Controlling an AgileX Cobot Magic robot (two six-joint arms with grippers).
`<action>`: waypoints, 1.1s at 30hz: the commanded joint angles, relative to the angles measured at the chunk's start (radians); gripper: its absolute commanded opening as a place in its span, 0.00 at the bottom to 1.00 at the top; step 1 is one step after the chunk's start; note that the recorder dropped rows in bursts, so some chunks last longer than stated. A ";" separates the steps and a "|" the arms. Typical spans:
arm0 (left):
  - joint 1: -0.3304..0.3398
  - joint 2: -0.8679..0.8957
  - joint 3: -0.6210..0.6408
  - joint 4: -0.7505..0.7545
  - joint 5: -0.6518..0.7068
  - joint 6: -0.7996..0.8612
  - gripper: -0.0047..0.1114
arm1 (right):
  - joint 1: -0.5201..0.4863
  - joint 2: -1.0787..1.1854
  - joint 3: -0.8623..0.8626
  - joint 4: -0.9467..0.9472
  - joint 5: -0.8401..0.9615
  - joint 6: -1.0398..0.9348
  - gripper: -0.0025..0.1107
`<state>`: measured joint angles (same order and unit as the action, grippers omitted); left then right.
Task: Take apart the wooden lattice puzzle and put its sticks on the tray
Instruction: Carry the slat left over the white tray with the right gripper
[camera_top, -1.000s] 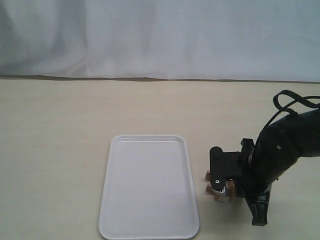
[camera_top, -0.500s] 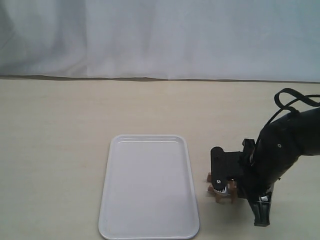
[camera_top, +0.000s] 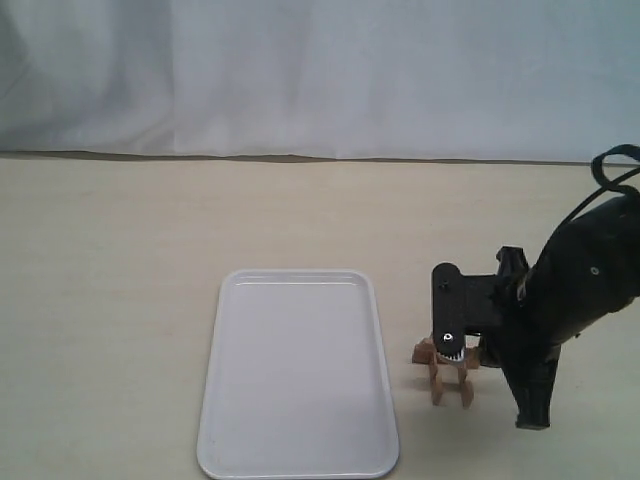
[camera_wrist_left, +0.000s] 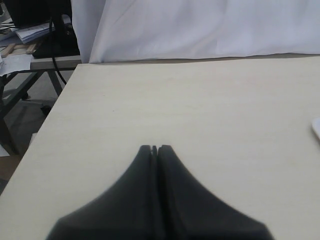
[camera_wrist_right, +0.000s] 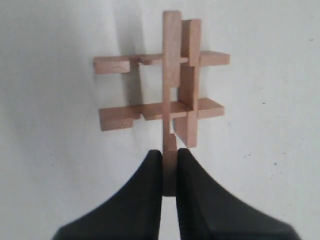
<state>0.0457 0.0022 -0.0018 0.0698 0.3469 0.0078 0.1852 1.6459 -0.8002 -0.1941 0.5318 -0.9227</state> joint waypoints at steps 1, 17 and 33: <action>0.000 -0.002 0.002 -0.001 -0.017 -0.001 0.04 | 0.002 -0.078 -0.002 0.030 -0.002 0.003 0.09; 0.000 -0.002 0.002 -0.001 -0.017 -0.001 0.04 | 0.227 -0.074 -0.114 0.042 -0.139 0.276 0.09; 0.000 -0.002 0.002 -0.001 -0.017 -0.001 0.04 | 0.504 0.371 -0.469 -0.788 0.178 1.149 0.06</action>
<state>0.0457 0.0022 -0.0018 0.0698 0.3469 0.0078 0.6619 1.9734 -1.2266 -0.9335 0.6915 0.1810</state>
